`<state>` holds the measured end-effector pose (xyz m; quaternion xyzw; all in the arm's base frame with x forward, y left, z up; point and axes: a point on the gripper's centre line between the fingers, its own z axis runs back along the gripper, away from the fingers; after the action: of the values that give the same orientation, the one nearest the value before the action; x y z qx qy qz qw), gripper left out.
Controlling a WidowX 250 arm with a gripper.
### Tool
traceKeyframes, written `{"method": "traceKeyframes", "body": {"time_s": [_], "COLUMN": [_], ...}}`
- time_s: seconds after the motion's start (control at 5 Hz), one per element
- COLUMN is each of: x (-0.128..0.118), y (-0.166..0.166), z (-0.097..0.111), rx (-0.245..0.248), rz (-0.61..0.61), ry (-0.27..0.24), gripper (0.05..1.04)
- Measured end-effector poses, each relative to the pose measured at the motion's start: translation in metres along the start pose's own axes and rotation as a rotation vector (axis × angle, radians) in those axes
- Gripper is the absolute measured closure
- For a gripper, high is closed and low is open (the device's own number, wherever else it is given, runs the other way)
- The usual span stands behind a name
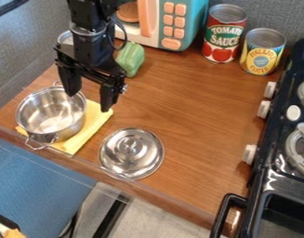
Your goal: Moved the green pepper to the bottom right side of the table
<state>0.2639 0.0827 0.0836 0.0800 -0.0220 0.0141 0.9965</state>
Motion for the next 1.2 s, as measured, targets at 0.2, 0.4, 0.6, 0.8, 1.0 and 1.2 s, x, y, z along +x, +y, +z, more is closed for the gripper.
{"method": "traceKeyframes", "body": {"time_s": [0.2,0.4,0.6,0.8,1.0,1.2], "x": [-0.002,0.016,0.037,0.06,0.09,0.112], "y": [-0.002,-0.002,0.002,0.004,0.013,0.021], "z": [-0.009,-0.012,-0.017,-0.02,-0.023,-0.024], "rx": [-0.013,-0.032,-0.035,-0.052,-0.05,-0.046], "rz": [-0.001,0.004,0.018,0.039,0.063,0.098], "ry": [0.034,0.037,0.046,0.03,0.003,-0.009], "gripper": [0.082,0.082,0.082,0.082,0.082,0.082]}}
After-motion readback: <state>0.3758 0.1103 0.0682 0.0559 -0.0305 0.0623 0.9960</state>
